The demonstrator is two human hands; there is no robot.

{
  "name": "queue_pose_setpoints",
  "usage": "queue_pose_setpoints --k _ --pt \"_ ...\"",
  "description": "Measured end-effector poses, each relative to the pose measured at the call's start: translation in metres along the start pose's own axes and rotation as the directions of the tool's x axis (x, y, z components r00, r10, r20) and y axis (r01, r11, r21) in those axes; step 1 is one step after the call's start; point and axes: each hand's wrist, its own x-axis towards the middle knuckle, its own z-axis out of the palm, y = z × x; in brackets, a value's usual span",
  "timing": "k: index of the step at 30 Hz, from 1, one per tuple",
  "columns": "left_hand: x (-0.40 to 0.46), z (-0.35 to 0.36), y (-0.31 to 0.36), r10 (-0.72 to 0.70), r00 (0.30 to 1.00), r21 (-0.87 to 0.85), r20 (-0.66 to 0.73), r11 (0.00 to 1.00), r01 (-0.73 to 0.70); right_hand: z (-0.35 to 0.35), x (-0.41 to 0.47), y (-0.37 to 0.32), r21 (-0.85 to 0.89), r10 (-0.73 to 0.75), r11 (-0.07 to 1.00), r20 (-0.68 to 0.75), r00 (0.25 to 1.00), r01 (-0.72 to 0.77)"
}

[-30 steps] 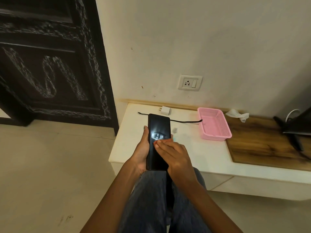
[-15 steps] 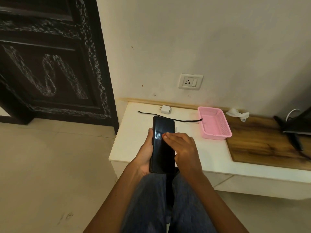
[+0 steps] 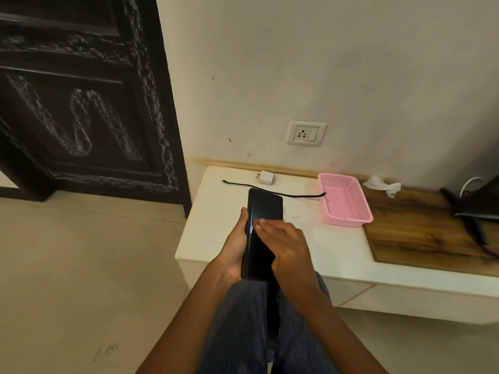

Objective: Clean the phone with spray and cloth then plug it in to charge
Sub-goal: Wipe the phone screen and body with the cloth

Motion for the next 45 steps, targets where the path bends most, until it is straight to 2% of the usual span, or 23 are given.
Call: queue_pose_setpoints --k 3,8,14,20,27,32,38,43,45 --pt "0.0 -0.005 -0.001 0.01 1.0 -0.021 0.014 1.0 -0.01 -0.003 -0.008 -0.002 0.024 -0.102 0.995 0.057 0.993 0.101" --pt "-0.003 0.002 -0.003 -0.01 1.0 -0.023 0.011 1.0 0.01 -0.002 0.008 0.01 0.052 0.066 0.997 -0.023 0.998 -0.065" --pt "-0.005 0.0 -0.003 0.006 1.0 -0.076 -0.006 0.997 -0.006 0.002 -0.008 -0.001 0.053 -0.074 0.996 0.044 0.996 0.071" --pt "-0.007 0.007 -0.004 0.039 0.998 -0.132 0.038 0.991 -0.034 0.007 0.016 0.005 0.062 0.065 0.996 0.03 0.997 -0.067" --pt "-0.009 -0.002 -0.004 0.06 0.997 -0.127 -0.044 0.99 -0.065 0.007 -0.004 -0.005 0.096 -0.075 0.993 0.049 0.996 0.07" --pt "-0.009 0.01 -0.005 0.057 0.998 -0.172 0.011 0.984 -0.054 0.005 0.016 0.007 0.086 0.036 0.996 0.033 0.999 -0.038" --pt "-0.008 -0.001 -0.003 0.069 0.997 -0.109 -0.047 0.991 -0.074 0.003 -0.008 0.0 0.146 -0.114 0.984 0.068 0.991 0.103" --pt "-0.008 0.005 -0.005 0.057 0.998 -0.134 -0.03 0.989 -0.06 0.004 0.01 0.004 0.118 0.008 0.993 0.044 0.999 -0.013" --pt "-0.01 0.003 -0.003 0.068 0.997 -0.126 -0.031 0.99 -0.071 0.005 0.009 0.0 0.12 -0.011 0.993 0.024 1.0 0.008"
